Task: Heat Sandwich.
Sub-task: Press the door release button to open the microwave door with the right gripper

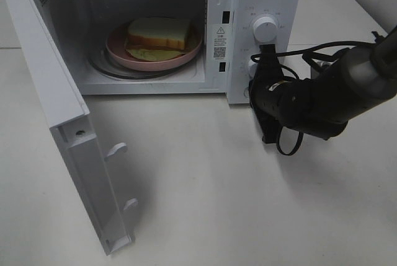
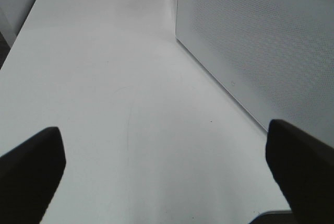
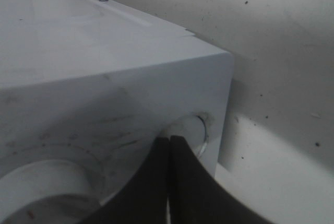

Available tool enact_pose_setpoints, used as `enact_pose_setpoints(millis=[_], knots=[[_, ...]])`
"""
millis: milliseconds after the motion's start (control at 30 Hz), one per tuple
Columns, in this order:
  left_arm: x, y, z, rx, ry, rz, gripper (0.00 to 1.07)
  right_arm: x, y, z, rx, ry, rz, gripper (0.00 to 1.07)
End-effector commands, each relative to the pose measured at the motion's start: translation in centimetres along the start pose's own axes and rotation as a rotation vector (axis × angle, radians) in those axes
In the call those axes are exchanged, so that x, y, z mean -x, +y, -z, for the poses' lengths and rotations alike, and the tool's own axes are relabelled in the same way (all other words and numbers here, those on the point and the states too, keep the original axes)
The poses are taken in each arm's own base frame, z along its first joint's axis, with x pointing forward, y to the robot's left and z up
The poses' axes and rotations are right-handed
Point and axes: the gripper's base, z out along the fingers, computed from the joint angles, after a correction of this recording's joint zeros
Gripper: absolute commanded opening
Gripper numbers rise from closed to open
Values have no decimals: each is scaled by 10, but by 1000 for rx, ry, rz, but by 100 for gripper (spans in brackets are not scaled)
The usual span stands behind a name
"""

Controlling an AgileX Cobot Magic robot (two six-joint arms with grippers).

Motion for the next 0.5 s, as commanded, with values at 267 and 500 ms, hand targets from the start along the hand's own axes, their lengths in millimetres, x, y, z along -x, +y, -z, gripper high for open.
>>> enact_pose_setpoints(millis=[267, 500], knots=[[0, -1, 1, -4, -14, 5, 100, 5, -7, 18, -9, 53, 41, 0], [0, -1, 1, -4, -14, 5, 100, 10, -12, 45, -64, 101, 97, 0]])
